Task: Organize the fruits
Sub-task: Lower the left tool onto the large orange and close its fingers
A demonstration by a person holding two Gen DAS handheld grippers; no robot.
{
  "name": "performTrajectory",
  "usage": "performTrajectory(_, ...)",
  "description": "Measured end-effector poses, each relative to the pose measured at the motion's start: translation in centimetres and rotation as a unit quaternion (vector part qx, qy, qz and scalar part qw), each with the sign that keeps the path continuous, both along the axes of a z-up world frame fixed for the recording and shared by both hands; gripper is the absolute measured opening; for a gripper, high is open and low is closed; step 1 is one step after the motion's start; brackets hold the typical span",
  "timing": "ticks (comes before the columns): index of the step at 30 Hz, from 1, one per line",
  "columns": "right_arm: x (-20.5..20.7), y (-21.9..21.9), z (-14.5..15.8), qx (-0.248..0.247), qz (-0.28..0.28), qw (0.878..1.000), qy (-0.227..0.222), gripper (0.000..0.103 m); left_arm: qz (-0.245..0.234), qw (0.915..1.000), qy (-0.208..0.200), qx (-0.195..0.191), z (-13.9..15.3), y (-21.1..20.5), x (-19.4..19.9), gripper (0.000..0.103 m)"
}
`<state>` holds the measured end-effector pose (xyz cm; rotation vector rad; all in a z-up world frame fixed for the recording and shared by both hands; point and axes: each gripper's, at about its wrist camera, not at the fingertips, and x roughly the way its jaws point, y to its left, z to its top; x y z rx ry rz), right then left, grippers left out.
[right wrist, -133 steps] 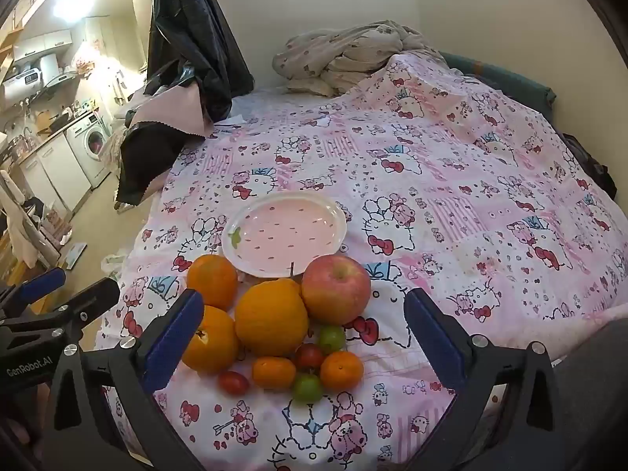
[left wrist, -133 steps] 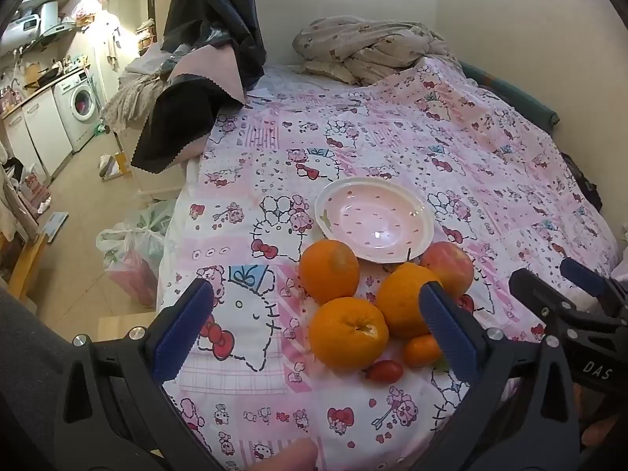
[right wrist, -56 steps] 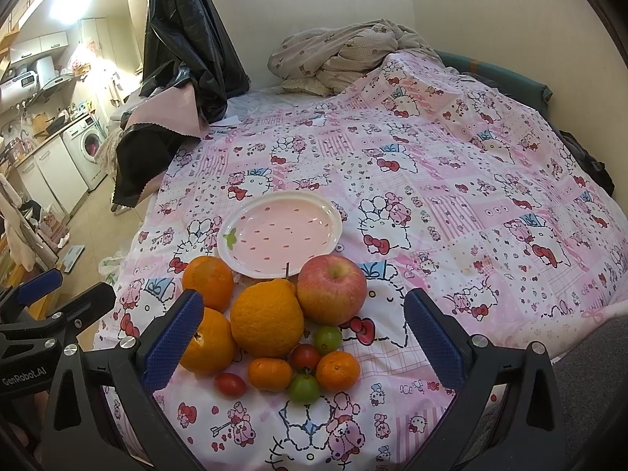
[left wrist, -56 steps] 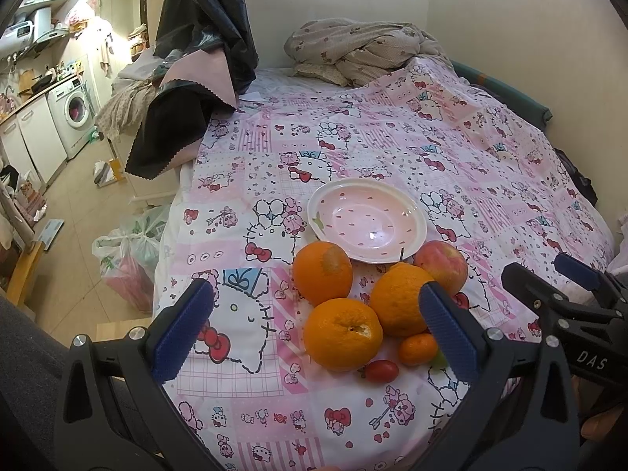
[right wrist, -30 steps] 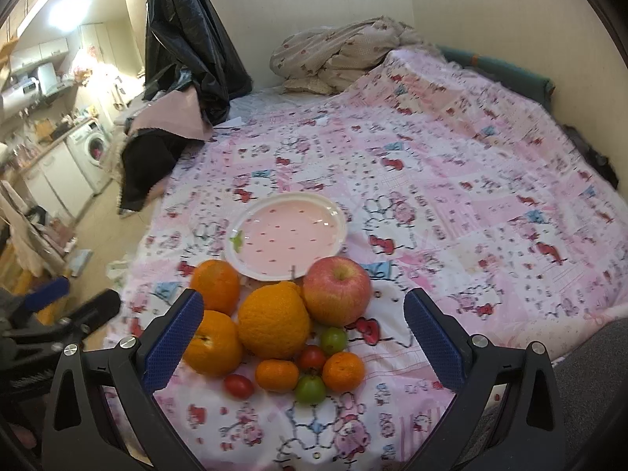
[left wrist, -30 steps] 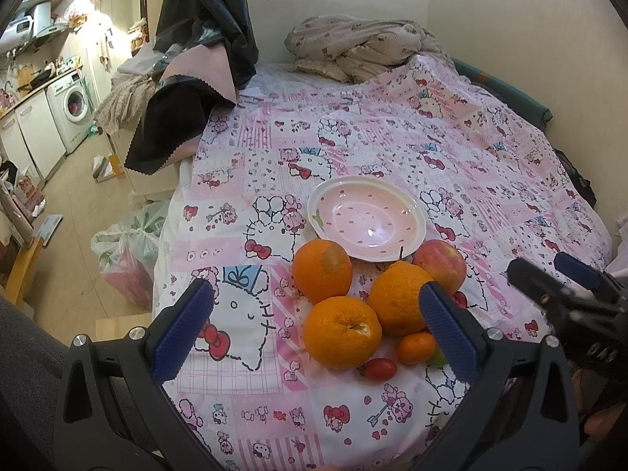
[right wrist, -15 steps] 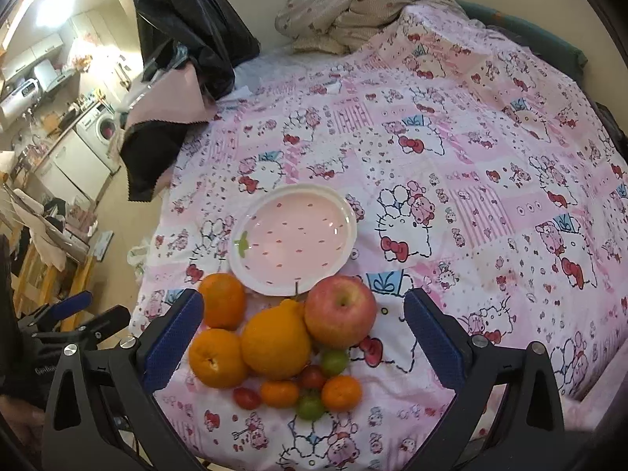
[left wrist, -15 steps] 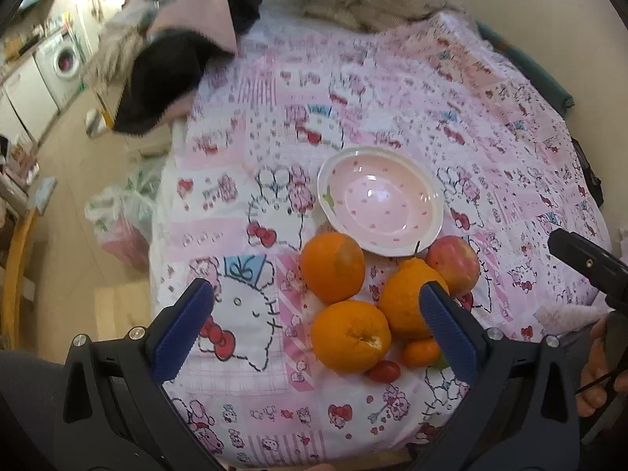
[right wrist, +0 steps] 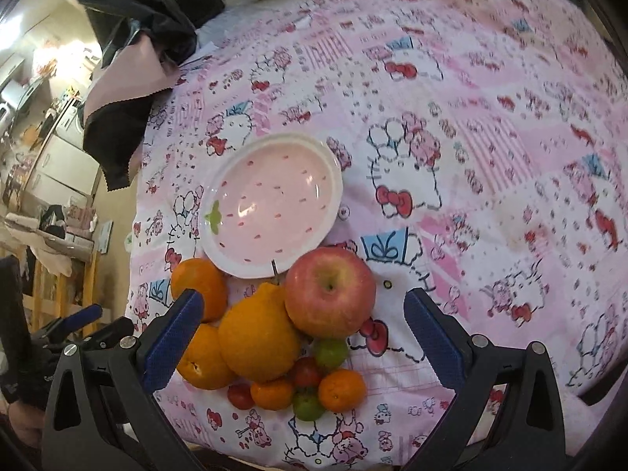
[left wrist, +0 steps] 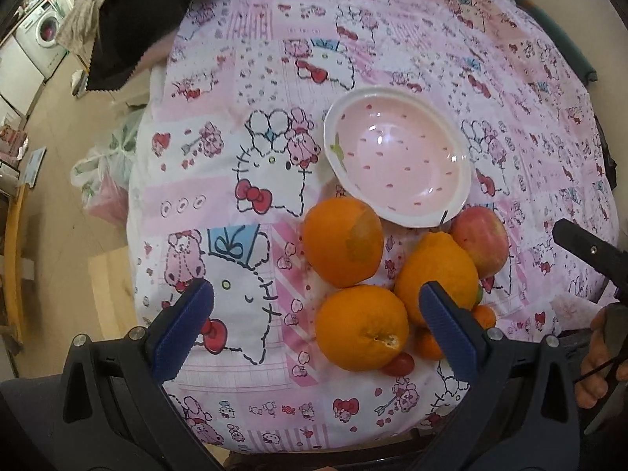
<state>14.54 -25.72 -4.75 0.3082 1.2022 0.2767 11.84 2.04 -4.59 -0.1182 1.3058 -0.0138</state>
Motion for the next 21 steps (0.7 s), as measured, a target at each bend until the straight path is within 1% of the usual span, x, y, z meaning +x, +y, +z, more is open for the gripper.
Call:
performTrajectory(4,0.0,-0.5,-1.4,0.010,-0.007,1.000,0.014,0.103,0.000,0.9995,0.033,-0.001,-1.7,-0.1,0.4,0.103)
performTrajectory(6,0.1,-0.8,-2.1,0.018,-0.016,0.999,0.029,0.103,0.001,0.9989,0.046,0.000,-2.6,-0.1,0.4,0.103)
performTrajectory(8,0.0,-0.8,-2.4,0.025,-0.017,0.999,0.034,0.103,-0.005,0.9979,0.065,-0.007,-3.6,-0.4,0.4,0.103)
performTrajectory(10,0.0,-0.6,-2.5,0.019,-0.014,0.999,0.032,0.103,-0.023,0.9953,0.091,-0.023,-4.7,-1.2,0.2,0.103)
performTrajectory(11,0.0,-0.6,-2.5,0.015,-0.013,0.999,0.030,0.103,-0.026,0.9949,0.094,-0.024,-5.0,-1.4,0.1,0.103)
performTrajectory(13,0.1,-0.5,-2.4,0.014,-0.011,0.999,0.028,0.103,-0.024,0.9943,0.102,-0.021,-5.7,-1.9,-0.3,0.103)
performTrajectory(16,0.2,-0.7,-2.3,0.016,-0.014,1.000,0.023,0.103,-0.018,0.9920,0.121,-0.034,-6.9,-2.9,-0.7,0.102)
performTrajectory(18,0.3,-0.7,-2.2,0.016,-0.015,1.000,0.022,0.103,-0.032,0.9909,0.127,-0.028,-7.7,-4.1,-1.1,0.102)
performTrajectory(21,0.6,-0.8,-2.4,0.020,-0.017,0.999,0.024,0.103,-0.081,0.9888,0.125,0.003,-8.5,-6.6,-1.7,0.102)
